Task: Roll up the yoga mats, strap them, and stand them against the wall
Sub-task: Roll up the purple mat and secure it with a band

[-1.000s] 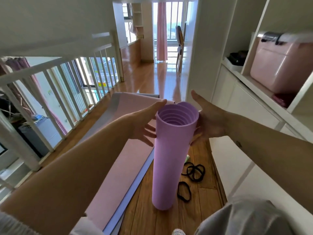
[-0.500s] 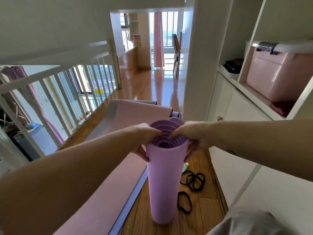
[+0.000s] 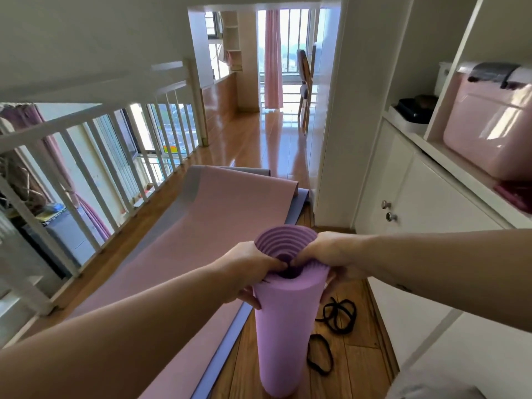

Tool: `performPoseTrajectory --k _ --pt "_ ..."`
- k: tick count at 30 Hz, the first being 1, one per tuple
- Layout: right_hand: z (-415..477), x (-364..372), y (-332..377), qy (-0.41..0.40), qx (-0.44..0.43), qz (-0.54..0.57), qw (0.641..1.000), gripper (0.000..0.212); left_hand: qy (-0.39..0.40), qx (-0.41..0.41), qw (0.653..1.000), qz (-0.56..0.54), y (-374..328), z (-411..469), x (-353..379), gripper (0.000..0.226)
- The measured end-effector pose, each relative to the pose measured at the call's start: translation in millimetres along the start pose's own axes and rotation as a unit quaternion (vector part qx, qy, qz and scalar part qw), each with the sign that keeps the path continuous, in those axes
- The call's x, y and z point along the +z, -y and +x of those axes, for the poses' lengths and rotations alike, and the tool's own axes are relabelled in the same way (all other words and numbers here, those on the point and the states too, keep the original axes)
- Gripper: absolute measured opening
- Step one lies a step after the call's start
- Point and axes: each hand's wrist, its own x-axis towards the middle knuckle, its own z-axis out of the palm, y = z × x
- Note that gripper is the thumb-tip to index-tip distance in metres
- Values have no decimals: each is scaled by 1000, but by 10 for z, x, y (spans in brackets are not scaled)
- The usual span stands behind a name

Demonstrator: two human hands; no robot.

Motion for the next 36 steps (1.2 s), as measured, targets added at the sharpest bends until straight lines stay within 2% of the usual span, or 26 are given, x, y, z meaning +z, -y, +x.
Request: performPoseTrajectory --k 5,10,15,18,21,24,32,36 --pt "261 49 78 11 1 8 1000 28 9 0 999 -38 108 152 -123 35" --pt "484 52 41 48 20 70 996 29 34 -8 993 -115 238 258 -122 40" --pt "428 -15 -37 62 13 102 993 35 66 -1 991 -117 200 225 -82 46" --pt "357 -15 -69 81 8 90 993 33 88 -20 992 -89 188 155 -120 54" --pt "328 -1 -75 110 8 46 993 45 126 -35 989 -66 217 130 -196 65" --pt "319 -8 -74 150 3 4 989 58 136 -60 985 -91 248 182 -198 67" --pt "568 -260 11 201 -4 -2 980 58 149 -59 979 -127 227 553 -203 79" --pt "718 -337 57 224 -11 19 974 65 139 -46 979 -145 181 669 -236 67"
